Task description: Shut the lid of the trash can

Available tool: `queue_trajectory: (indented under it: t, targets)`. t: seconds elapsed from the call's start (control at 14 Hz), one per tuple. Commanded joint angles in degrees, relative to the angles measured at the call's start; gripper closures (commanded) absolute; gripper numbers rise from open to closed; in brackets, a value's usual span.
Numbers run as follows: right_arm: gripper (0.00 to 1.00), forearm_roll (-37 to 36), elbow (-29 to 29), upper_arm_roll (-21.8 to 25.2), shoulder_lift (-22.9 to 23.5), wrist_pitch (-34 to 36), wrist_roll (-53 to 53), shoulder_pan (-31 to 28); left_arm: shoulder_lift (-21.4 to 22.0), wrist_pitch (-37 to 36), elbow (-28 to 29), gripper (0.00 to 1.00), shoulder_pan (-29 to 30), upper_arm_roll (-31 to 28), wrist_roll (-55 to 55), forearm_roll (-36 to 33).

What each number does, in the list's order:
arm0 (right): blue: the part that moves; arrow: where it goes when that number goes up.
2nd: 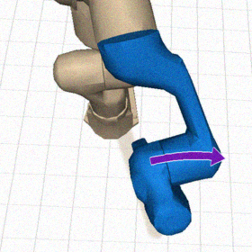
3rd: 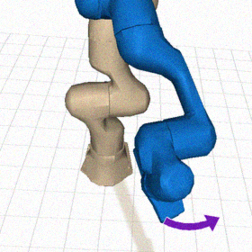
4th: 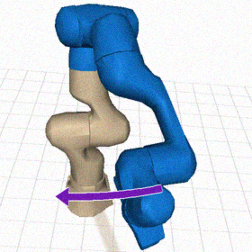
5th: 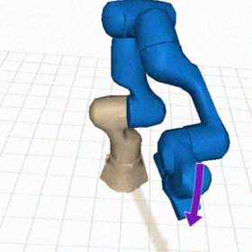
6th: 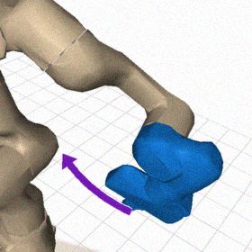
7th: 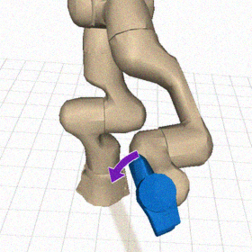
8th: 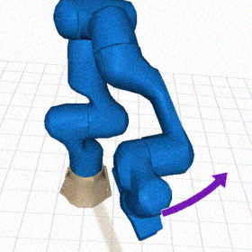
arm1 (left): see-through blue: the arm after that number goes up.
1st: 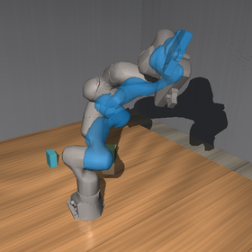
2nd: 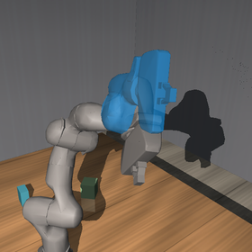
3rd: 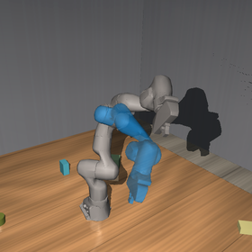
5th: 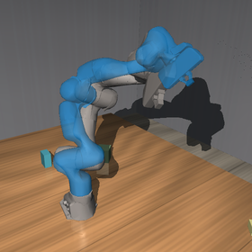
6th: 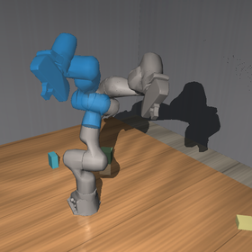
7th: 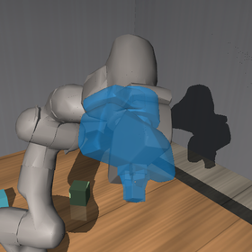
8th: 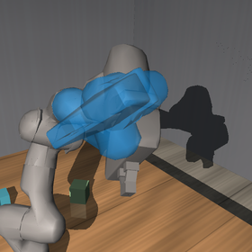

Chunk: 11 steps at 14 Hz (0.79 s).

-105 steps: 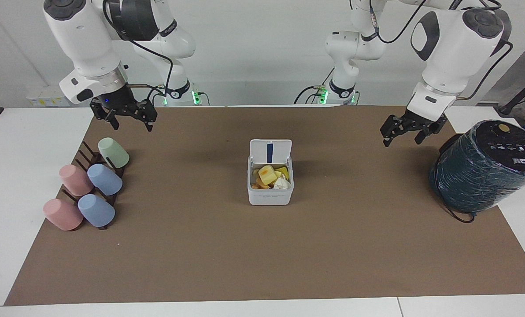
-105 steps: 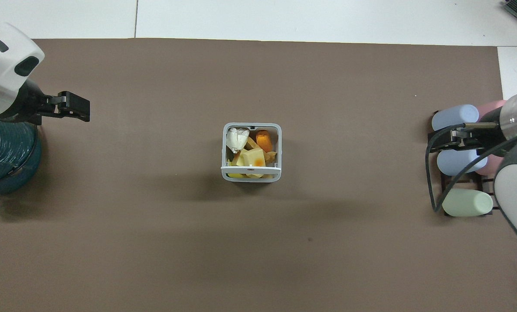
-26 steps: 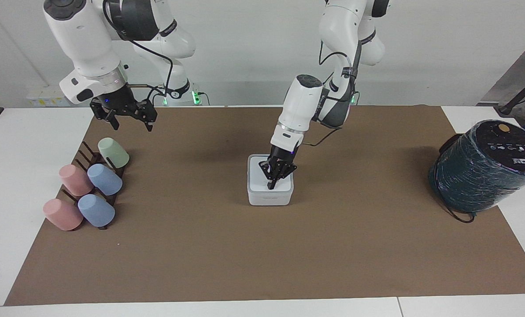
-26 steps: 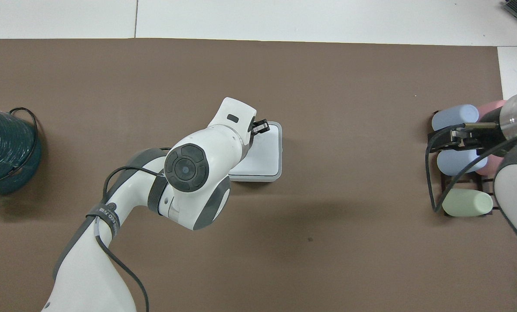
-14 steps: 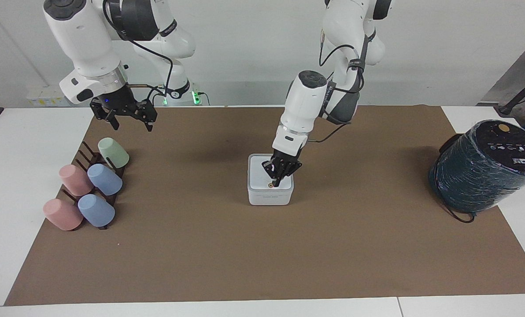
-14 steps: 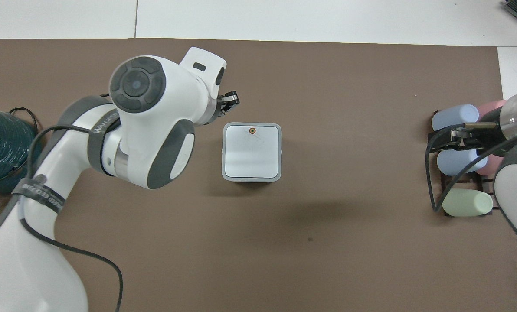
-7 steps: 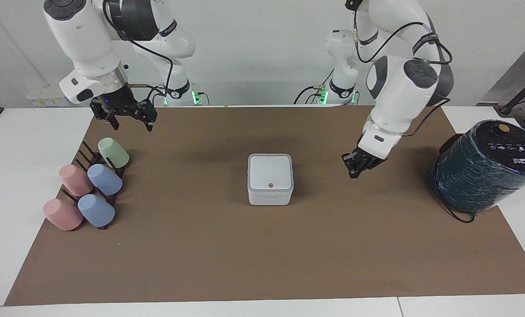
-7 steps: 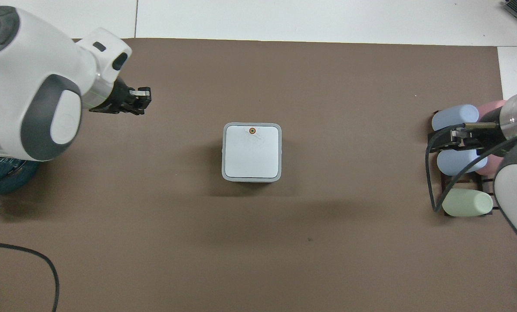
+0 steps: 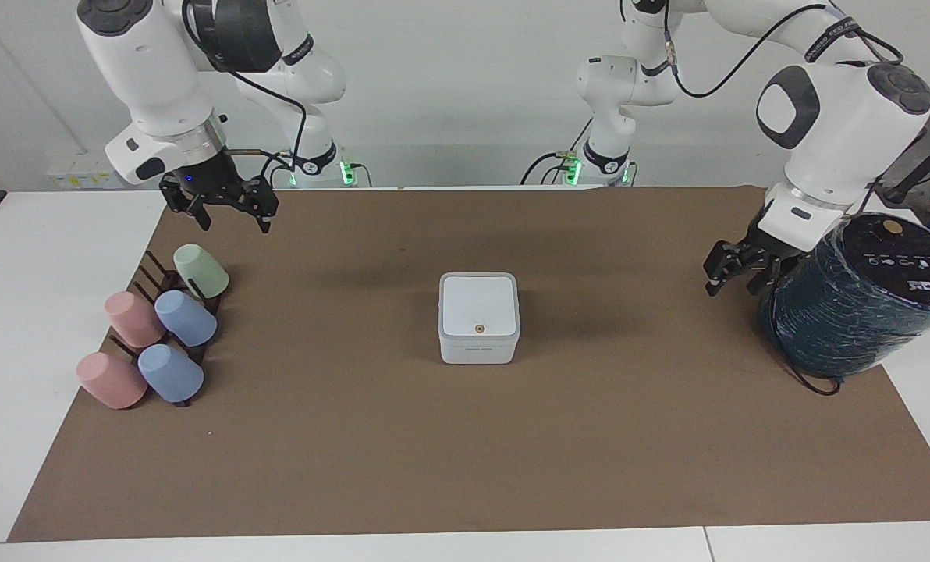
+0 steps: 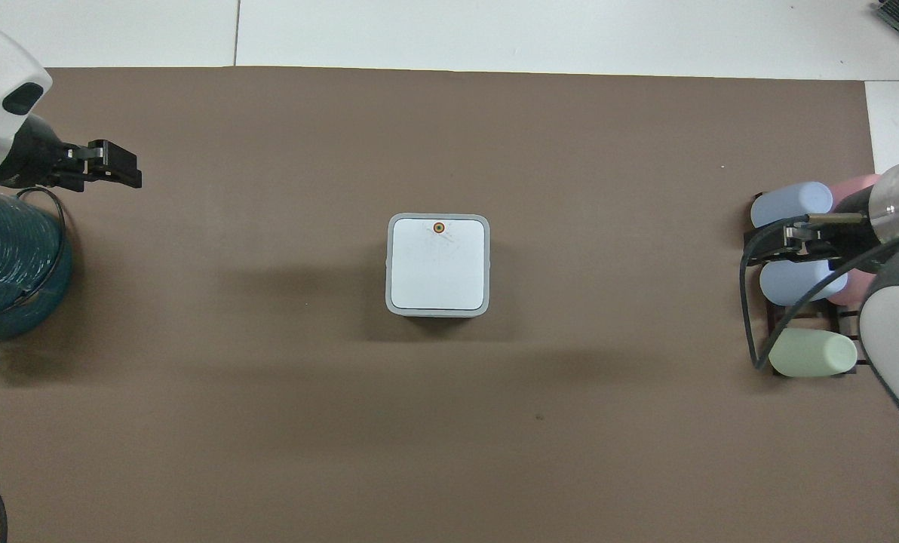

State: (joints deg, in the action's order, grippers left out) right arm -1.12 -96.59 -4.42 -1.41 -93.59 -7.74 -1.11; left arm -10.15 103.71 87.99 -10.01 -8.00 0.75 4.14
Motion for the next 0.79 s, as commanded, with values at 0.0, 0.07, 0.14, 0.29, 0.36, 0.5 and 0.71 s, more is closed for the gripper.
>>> queue_trajectory:
  t: [0.0,0.07,0.14,0.29,0.36,0.5,0.71]
  targets:
    - [0.0,0.24,-0.62,-0.32,-0.61,0.34,-0.7,-0.39,2.06,-1.93,-0.1,0.0,-0.18,0.27,0.56,-2.46]
    - [0.0,0.24,-0.62,-0.32,-0.61,0.25,-0.7,-0.39,2.58,-2.19,-0.1,0.0,-0.36,0.27,0.65,-2.55]
    - [0.0,0.24,-0.62,-0.23,-0.61,0.25,-0.7,-0.39,2.85,-2.37,-0.1,0.0,-0.36,0.27,1.35,-2.56]
    - [0.0,0.24,-0.62,-0.32,-0.61,0.34,-0.7,-0.39,3.47,-2.55,-0.01,0.0,-0.62,0.27,4.86,-2.99]
    - [0.0,0.24,-0.62,-0.23,-0.61,0.25,-0.7,-0.39,3.64,-3.07,-0.01,0.0,-0.71,0.35,5.22,-3.26]
    - [0.0,0.24,-0.62,-0.23,-0.61,0.25,-0.7,-0.39,3.82,-3.08,0.07,0.0,-0.71,0.44,5.22,-3.26]
    - [0.0,0.24,-0.62,-0.32,-0.61,0.34,-0.7,-0.39,4.08,-3.6,0.16,0.0,-0.8,0.62,5.13,-3.26]
